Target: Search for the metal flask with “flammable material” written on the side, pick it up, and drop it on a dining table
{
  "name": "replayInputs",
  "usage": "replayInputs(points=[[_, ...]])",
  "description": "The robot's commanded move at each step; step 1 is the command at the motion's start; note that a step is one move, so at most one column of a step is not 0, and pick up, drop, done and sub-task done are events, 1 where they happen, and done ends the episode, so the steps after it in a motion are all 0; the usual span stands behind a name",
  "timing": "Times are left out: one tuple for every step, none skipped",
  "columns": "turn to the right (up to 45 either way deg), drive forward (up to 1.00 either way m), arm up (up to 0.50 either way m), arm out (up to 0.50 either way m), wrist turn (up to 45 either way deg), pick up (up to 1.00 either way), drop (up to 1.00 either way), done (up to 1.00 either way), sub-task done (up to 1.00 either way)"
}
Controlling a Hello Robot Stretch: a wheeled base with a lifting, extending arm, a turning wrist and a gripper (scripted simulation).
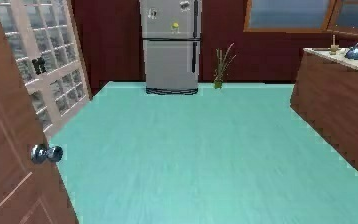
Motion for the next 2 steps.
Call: replayInputs(points=[[27.0, 0.0, 0.0, 0.0, 0.0, 0.0, 0.0, 0.0, 0.0], [0.0, 1.0, 0.0, 0.0, 0.0, 0.0, 0.0, 0.0, 0.0]])
